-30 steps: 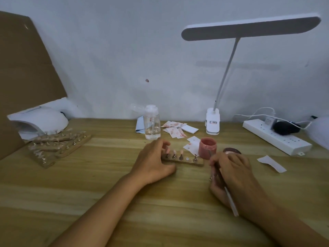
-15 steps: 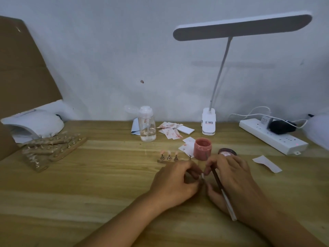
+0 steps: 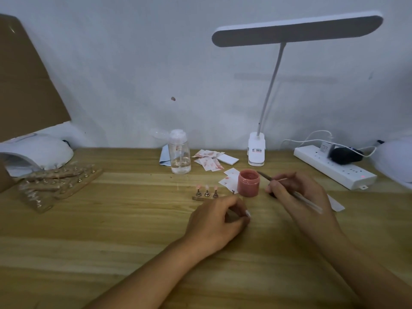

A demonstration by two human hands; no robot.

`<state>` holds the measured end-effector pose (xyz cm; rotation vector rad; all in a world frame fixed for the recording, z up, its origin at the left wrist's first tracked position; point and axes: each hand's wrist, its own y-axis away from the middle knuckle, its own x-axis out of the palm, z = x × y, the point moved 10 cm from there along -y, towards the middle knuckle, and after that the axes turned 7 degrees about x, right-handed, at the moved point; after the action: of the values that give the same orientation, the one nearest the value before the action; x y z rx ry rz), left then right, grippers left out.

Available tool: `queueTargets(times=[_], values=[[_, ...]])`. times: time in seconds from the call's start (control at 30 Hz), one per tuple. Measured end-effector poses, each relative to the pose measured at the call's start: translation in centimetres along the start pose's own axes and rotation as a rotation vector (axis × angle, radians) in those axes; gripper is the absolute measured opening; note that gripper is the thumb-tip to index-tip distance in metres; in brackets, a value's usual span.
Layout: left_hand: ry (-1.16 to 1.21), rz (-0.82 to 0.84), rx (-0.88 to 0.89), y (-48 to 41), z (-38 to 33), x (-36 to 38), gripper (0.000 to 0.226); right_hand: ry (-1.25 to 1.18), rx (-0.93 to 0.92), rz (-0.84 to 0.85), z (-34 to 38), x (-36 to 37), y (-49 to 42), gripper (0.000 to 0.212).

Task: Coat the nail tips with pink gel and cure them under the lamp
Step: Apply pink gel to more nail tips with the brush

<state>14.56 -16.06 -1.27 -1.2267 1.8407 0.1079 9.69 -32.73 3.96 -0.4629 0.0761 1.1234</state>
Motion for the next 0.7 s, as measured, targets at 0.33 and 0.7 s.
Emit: queueTargets(times=[0.33, 0.7], values=[[0.051, 0.015, -0.027, -0.2, 0.5, 0.1, 0.014, 0.399, 0.138, 0.044, -0.6, 2.4, -5.8, 0.017], [0.074, 0.077, 0.012, -0.7, 0.6, 0.3, 0.013, 0.149, 0.115, -0.026, -0.7, 0.7, -4.1, 0.005]])
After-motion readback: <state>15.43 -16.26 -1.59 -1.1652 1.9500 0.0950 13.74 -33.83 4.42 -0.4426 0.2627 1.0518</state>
